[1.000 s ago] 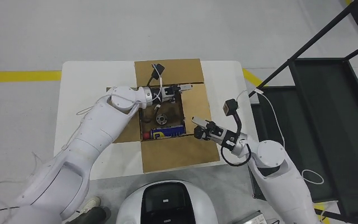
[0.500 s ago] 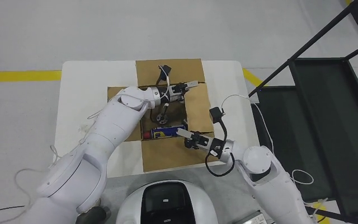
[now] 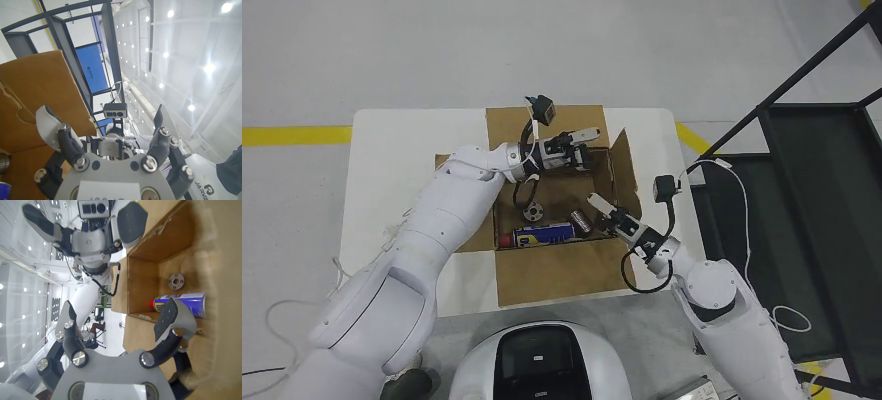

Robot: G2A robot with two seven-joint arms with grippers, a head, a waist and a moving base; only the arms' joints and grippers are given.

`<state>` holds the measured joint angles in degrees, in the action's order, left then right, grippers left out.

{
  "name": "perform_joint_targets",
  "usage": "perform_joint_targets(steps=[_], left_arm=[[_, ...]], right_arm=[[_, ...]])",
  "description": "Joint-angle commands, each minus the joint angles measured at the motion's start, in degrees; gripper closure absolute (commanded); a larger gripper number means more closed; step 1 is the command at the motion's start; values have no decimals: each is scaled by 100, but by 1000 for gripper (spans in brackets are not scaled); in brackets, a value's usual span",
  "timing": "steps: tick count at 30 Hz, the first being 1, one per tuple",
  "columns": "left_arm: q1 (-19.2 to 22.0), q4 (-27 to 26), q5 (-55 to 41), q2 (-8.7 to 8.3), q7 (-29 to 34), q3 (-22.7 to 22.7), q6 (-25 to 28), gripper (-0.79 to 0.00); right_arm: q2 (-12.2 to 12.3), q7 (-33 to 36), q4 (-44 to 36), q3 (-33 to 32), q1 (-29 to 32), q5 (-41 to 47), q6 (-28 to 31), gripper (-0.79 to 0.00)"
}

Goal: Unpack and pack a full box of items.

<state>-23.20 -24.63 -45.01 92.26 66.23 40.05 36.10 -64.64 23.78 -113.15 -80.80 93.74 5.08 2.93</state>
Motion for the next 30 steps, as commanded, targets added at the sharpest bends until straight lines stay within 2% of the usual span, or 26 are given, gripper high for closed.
perform_joint_targets(steps=[1,5,6,9,14,19,24,30], left_arm=[[53,59,-68,-68,67,164,128,-785],[64,-159,146,-368,-49,505,245,-785],[65,-234,337,-481,-150,596,346,-785],[-48,-412,923,-838,-441,880,637,-785],[-444,-917,1418,-1399,-536,1498,731,-785],[-1054,-1671,1807,-1883,-514,2222,709,-785],[-1656,-2433,2295,-2210,-729,2833,433,-785],[-2482,-3559,2395,-2483,-912,3555,150,-785]], right_arm=[[7,-174,-70,-202,180,52,148,-785],[11,-559,28,-462,335,-107,120,-785],[5,-699,86,-518,327,-87,140,-785],[-4,-1319,390,-570,234,-853,164,-785],[-65,-1651,1150,-392,-126,-798,160,-785],[-113,-1461,1696,-137,-471,-703,7,-785],[-182,-1184,2107,240,-835,-504,59,-785],[-276,-1094,2366,639,-1230,-357,205,-785]])
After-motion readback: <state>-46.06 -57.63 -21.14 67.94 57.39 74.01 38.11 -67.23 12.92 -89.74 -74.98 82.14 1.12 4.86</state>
